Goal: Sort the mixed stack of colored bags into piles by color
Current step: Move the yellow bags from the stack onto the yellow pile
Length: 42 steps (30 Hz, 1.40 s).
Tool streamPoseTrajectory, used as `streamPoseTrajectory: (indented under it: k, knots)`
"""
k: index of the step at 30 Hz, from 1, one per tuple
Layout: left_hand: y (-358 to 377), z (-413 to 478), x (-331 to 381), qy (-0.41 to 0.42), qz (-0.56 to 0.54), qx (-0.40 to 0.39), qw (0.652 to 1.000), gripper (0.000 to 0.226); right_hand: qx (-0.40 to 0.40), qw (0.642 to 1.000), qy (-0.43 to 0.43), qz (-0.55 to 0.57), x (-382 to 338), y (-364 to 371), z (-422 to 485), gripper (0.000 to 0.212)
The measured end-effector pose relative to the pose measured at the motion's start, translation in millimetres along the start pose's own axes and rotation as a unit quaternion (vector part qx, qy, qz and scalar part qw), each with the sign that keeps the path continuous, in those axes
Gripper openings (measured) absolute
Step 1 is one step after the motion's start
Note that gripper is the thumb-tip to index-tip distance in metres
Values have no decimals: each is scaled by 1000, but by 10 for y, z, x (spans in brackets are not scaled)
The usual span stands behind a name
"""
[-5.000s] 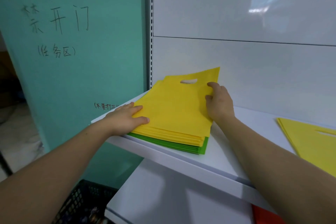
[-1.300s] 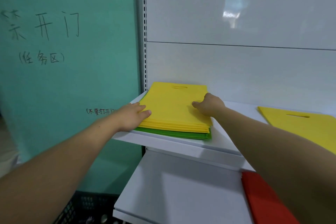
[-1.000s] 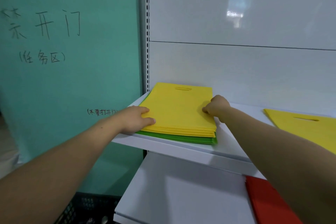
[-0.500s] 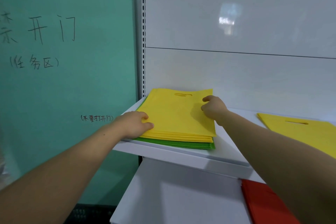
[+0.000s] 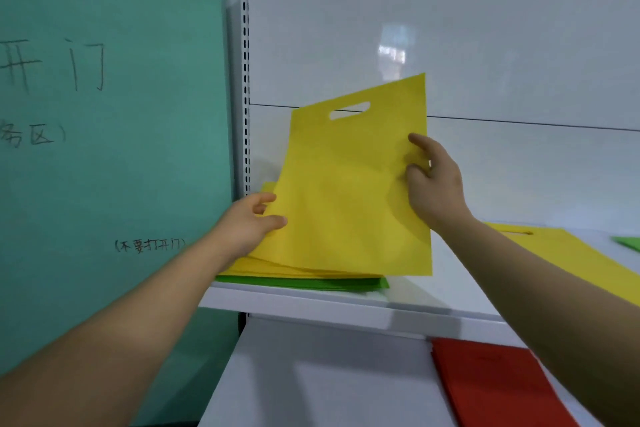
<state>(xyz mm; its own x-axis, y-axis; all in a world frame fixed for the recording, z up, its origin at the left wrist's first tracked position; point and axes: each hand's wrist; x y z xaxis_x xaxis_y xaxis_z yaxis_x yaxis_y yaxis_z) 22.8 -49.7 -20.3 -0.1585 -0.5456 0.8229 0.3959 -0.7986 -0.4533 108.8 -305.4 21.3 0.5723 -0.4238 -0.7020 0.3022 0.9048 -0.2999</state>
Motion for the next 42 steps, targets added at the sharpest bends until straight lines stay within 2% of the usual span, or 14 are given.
streamPoseTrajectory:
  k: [3, 5, 12, 17, 24, 29, 33, 37, 39, 42]
  knots:
    - [165, 32, 119, 28, -75, 26, 996, 47, 33, 999, -2, -4, 49, -252, -5, 53]
    - [326, 21, 216, 44, -82, 21, 995, 46, 47, 999, 6, -22, 126, -425, -10, 53]
    - [1046, -92, 706, 119, -4, -6, 993, 52, 59, 989, 75, -111, 639, -1184, 88, 46]
    - [1835, -163, 1034, 137, 31, -44, 989, 53, 48, 979, 113, -162, 1263, -1823, 140, 45]
    - [2917, -275, 1334, 113, 96, -84, 985, 57, -14, 968, 151, -199, 2166, -2549, 320, 45]
    - [3339, -391, 1406, 63, 170, -119, 976, 65, -74, 961, 168, -209, 2620, -2748, 447, 45]
    - [3447, -525, 1418, 49, 251, -163, 953, 77, -154, 937, 199, -244, 2841, -2787, 489, 52]
    - [3434, -674, 1499, 71, 298, -230, 924, 106, -213, 922, 227, -229, 2967, -2824, 472, 62]
    - [3435, -707, 1491, 74, 295, -216, 928, 111, -207, 933, 228, -186, 2998, -2840, 467, 63]
    - [3452, -718, 1444, 83, 278, -178, 940, 101, -201, 941, 226, -150, 3032, -2846, 464, 61]
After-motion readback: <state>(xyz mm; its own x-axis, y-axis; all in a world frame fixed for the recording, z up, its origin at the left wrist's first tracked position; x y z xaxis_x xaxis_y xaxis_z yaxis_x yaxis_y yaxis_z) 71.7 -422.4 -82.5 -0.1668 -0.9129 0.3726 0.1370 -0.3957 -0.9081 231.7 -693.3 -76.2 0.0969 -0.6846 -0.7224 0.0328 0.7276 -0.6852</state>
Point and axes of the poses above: each hand's wrist, its own z-axis towards the middle knuckle, its own y-axis out of the palm, x = y × z, and after that the axes turned 6 degrees about y, right-handed
